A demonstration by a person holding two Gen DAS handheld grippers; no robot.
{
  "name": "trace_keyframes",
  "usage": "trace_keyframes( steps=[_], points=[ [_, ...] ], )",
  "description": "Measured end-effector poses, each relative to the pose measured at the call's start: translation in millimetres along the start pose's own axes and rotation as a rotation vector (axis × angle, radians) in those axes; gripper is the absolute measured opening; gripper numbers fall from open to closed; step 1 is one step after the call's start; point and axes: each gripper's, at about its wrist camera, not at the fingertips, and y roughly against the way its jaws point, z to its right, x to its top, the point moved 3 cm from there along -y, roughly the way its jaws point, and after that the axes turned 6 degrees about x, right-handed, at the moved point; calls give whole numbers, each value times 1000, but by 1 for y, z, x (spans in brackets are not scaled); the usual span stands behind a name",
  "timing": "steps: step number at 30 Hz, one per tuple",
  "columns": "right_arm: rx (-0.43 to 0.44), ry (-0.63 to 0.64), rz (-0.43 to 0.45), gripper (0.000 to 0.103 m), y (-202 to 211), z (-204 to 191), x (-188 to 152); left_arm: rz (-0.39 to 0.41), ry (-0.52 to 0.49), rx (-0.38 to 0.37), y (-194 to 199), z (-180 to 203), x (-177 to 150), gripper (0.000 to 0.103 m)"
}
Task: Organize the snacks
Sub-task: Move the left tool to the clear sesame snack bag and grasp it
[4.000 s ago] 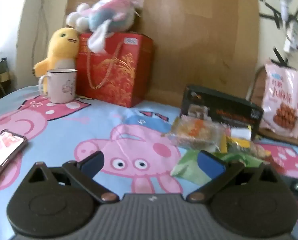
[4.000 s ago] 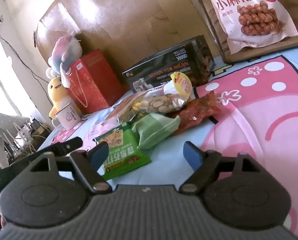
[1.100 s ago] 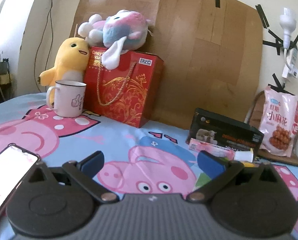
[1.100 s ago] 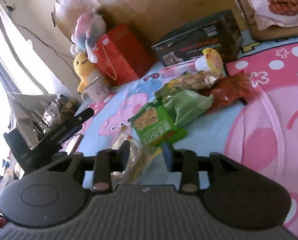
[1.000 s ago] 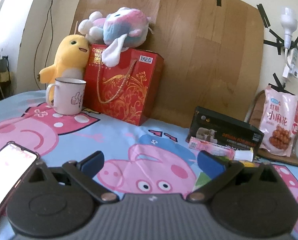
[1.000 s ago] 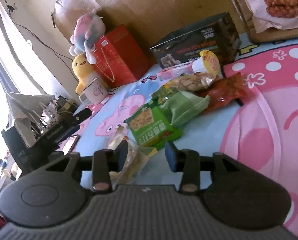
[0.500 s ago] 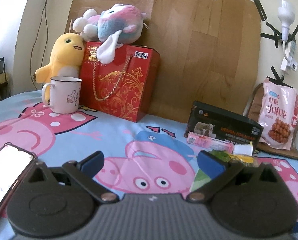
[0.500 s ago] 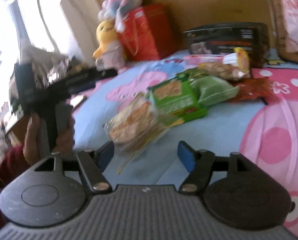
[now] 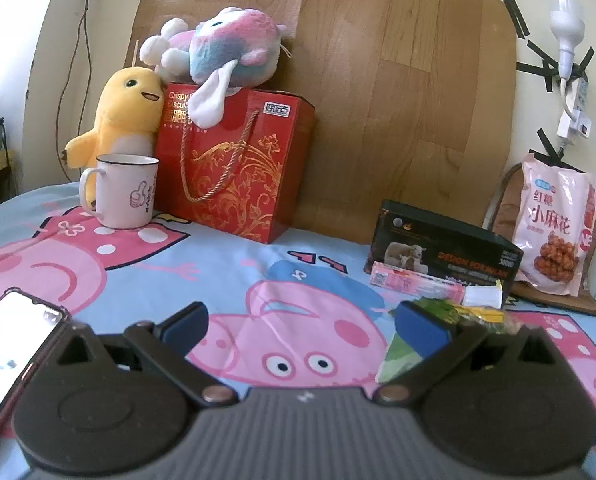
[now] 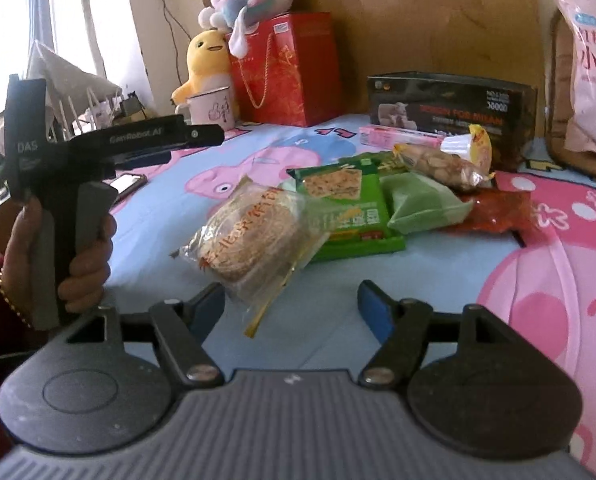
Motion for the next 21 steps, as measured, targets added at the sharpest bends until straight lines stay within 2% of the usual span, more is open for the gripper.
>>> trace_keyframes(
  steps=[7, 11, 13, 16, 19, 21],
  points=[
    [-5, 15, 3, 78, -2, -3, -1, -19, 3, -32, -2, -1, 0, 103],
    [-19, 43, -4, 76, -2, -5, 0, -56, 9, -105, -5, -1, 0, 103],
    [-56, 59, -1, 76, -1, -3, 1, -67, 13, -142, -4, -1, -1, 103],
    [-175, 33, 24, 73, 5, 11, 3, -79, 7, -188, 0, 2, -3, 103],
    [-150, -42, 47, 73, 15, 24, 4, -107, 6, -227, 2, 7, -5, 103],
    [-148, -47, 51, 73, 17, 26, 3, -122, 18, -247, 3, 10, -6, 103]
  ],
)
